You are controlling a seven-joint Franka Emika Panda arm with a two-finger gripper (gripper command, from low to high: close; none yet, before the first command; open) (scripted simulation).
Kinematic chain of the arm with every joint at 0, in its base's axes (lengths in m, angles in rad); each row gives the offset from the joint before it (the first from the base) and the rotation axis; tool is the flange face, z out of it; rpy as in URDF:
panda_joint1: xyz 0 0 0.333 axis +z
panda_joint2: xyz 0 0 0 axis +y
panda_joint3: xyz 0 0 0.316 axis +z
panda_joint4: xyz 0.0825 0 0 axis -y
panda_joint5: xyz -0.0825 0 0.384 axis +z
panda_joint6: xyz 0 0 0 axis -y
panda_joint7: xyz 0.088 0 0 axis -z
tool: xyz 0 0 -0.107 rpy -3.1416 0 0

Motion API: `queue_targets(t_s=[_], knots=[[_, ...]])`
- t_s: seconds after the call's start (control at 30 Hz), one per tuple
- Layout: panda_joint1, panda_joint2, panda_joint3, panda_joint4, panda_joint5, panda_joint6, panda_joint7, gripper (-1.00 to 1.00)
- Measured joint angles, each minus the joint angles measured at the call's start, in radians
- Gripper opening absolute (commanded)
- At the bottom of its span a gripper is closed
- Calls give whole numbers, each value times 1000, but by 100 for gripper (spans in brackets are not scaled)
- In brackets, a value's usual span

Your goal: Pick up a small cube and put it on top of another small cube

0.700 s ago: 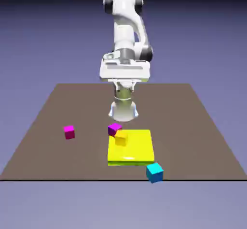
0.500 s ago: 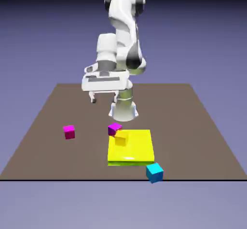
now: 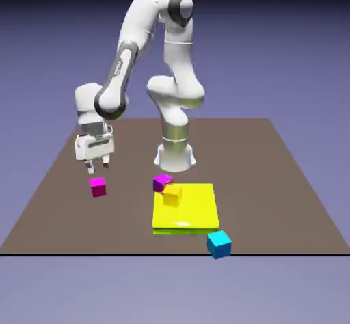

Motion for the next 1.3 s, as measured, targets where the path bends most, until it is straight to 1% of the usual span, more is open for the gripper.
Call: queue_targets(t_s=[0.2,0.27,0.47,0.5,0.57,0.8,1.3], knots=[[-185,139,-44,16,261,-114,124,0],[-188,145,-46,16,272,-119,130,0],[-167,363,26,111,532,-93,-67,0],[-165,381,32,119,554,-90,-83,-100],[-165,381,32,119,555,-90,-84,-100],[-172,144,-41,24,253,-132,123,-100],[314,98,122,253,-398,-555,-35,-100]])
